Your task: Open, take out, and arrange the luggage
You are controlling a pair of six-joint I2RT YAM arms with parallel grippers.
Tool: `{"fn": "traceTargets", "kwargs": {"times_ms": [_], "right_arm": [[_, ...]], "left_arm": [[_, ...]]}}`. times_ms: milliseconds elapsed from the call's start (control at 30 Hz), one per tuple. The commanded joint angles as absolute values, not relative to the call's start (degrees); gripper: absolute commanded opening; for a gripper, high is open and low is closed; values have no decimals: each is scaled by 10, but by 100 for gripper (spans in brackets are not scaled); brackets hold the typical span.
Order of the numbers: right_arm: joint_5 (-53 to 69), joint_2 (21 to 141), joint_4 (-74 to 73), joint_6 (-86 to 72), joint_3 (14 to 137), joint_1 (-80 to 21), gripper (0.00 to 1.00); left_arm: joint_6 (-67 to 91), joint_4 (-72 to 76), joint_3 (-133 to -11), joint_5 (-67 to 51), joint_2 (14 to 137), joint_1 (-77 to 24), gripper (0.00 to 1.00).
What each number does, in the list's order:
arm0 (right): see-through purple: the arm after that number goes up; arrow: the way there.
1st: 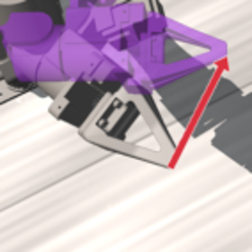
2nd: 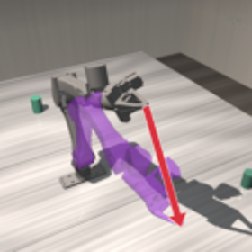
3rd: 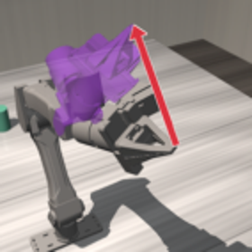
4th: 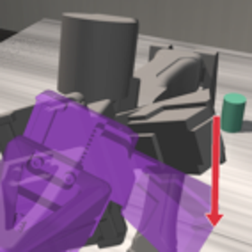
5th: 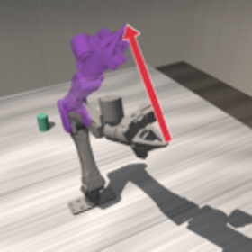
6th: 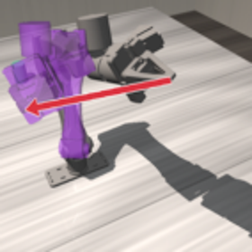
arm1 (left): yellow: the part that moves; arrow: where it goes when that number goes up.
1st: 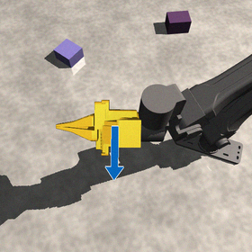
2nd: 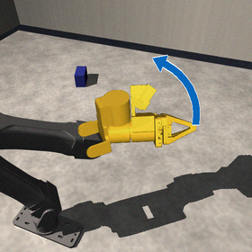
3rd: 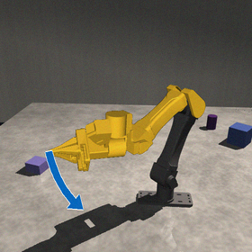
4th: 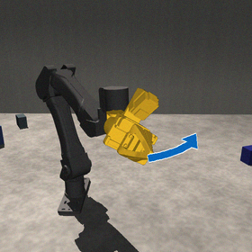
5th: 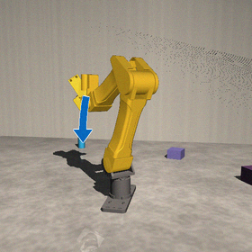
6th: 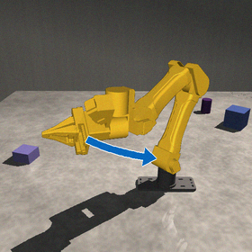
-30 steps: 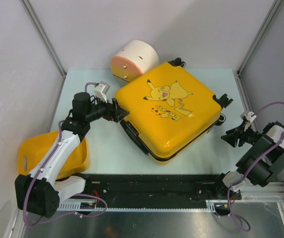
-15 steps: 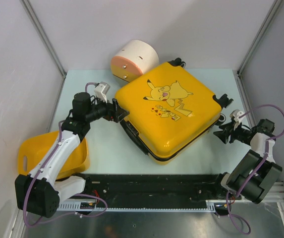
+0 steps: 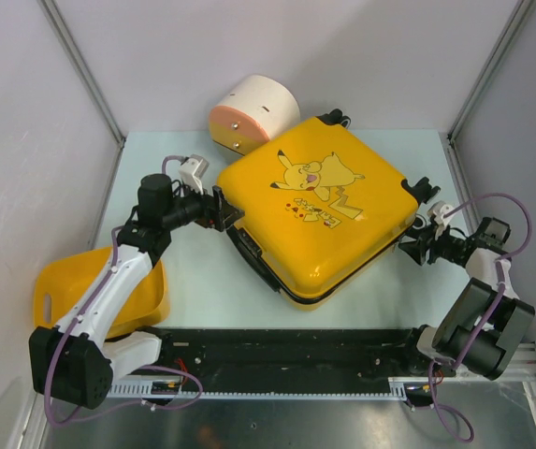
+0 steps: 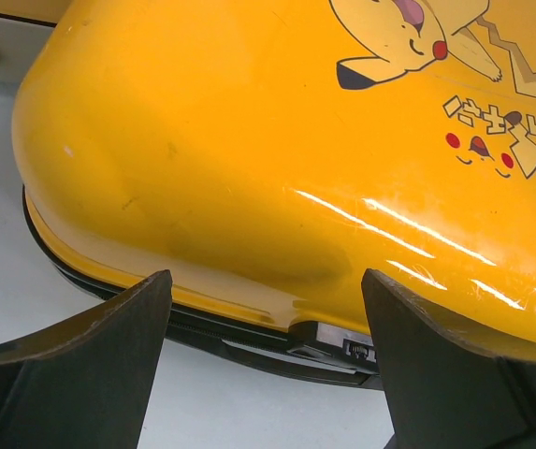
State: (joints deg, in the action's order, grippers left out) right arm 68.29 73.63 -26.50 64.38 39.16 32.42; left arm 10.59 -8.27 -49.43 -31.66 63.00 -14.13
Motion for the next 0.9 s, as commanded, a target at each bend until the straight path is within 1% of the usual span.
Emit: {"fn": "traceTargets", "kwargs": {"times_ms": [0, 167, 300, 400, 700, 867], "right_arm": [[679, 737, -240, 645, 385, 312, 52], [674, 737, -255, 673, 382, 301, 52], [673, 737, -238, 668, 379, 294, 47], [671, 735, -244, 679, 379, 287, 45], [682, 719, -273, 721, 378, 284, 44], [690, 708, -276, 719, 378, 277, 46]], "left_arm": [[95, -76, -490, -316, 629, -146, 87], [93, -77, -491, -314, 635, -146, 87], [95, -76, -490, -312, 638, -146, 87], [94, -77, -486, -309, 637, -146, 87], [92, -75, -481, -301, 640, -146, 86], [93, -76, -478, -300, 638, -146, 86]]}}
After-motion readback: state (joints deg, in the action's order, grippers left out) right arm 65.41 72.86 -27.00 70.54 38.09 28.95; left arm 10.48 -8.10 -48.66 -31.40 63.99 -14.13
